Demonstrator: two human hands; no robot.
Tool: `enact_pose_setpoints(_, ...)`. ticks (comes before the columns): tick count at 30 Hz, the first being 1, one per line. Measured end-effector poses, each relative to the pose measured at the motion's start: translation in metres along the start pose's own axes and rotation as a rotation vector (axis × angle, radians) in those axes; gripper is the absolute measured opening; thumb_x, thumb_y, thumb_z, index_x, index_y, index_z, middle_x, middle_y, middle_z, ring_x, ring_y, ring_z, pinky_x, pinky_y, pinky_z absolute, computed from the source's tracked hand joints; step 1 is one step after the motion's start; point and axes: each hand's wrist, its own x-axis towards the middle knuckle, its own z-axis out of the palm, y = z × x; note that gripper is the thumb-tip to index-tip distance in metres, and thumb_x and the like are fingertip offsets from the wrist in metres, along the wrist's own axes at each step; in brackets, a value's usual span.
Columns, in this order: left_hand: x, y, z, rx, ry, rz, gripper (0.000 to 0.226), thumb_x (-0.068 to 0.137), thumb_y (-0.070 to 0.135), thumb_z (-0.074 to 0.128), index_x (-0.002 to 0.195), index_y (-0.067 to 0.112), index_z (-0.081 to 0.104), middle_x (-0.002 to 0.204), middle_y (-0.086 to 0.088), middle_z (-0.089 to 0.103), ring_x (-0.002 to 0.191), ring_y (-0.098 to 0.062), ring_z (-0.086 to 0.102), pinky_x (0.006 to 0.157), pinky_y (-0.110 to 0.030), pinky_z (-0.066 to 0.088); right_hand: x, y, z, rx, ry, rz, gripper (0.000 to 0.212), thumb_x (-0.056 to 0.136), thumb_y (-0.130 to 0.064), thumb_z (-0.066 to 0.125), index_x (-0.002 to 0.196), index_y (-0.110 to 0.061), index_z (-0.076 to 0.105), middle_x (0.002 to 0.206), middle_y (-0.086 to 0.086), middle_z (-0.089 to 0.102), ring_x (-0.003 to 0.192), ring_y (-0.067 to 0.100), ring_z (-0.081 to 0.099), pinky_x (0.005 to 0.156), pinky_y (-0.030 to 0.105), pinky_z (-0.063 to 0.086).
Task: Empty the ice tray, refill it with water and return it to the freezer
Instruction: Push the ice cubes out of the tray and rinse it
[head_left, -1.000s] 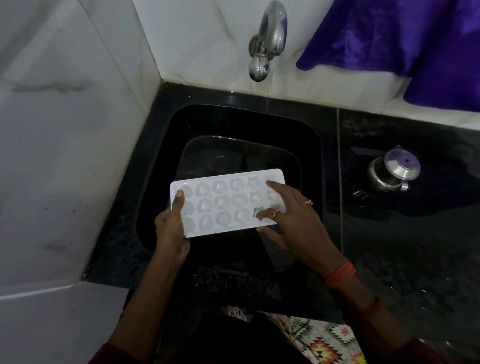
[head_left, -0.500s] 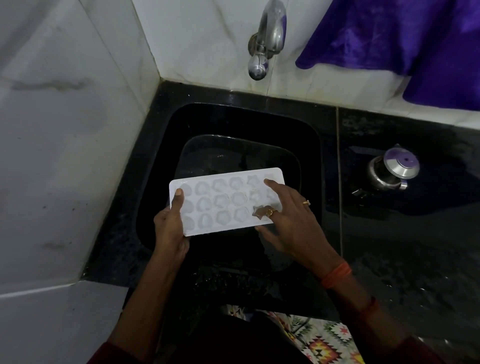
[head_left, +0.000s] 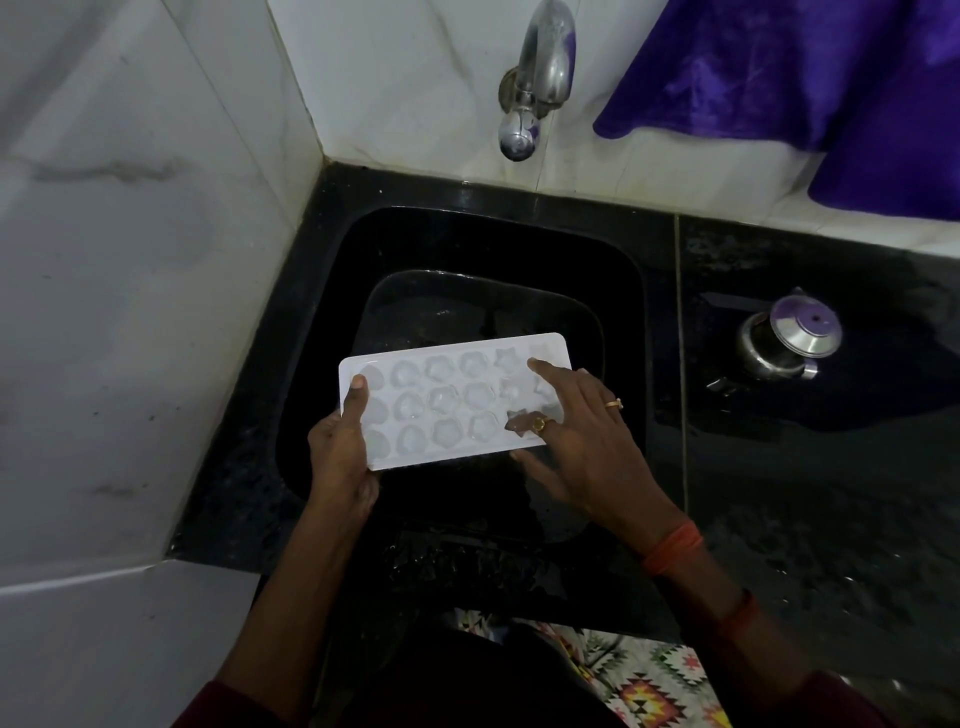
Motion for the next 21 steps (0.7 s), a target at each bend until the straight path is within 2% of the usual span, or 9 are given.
enact_pose_setpoints(6,-0.0011,0.0002,-0.0008,-0.005,-0.002,0.003,0.031,0.094,0.038,0.068,0.093,0.006,0.071,0.084,-0.006,0.079,0.072,-0.024,0.077,0.052,-0.034,0.060,0.0007,0.0006,-0.0006,-0.004,0.046,-0.021,0.034,0.080,-0.041,0.077,0.110,-0.026,0.071,0.153,0.012,0.042,0.139,0.029,0.039,0.120,0.052,0.027)
enact_pose_setpoints(13,0.0003,-0.0001,-0.0002,0.009,0.009,0.007,0.032,0.094,0.038,0.069,0.093,0.006,0.070,0.085,-0.007,0.079,0.073,-0.024,0.077,0.053,-0.036,0.061,0.0017,0.0010,-0.0004,-0.053,0.000,0.003,0.036,0.084,-0.048,0.071,0.111,-0.025,0.072,0.154,0.012,0.039,0.142,0.028,0.036,0.122,0.050,0.022)
enact_pose_setpoints(21,0.0037,0.0003,-0.0006,0.002,0.008,0.005,0.032,0.094,0.038,0.069,0.093,0.006,0.071,0.085,-0.007,0.079,0.074,-0.025,0.077,0.055,-0.037,0.061,0.0036,-0.0002,0.0008,-0.032,0.023,-0.004,0.035,0.084,-0.044,0.072,0.113,-0.026,0.070,0.154,0.011,0.040,0.142,0.028,0.038,0.122,0.054,0.023)
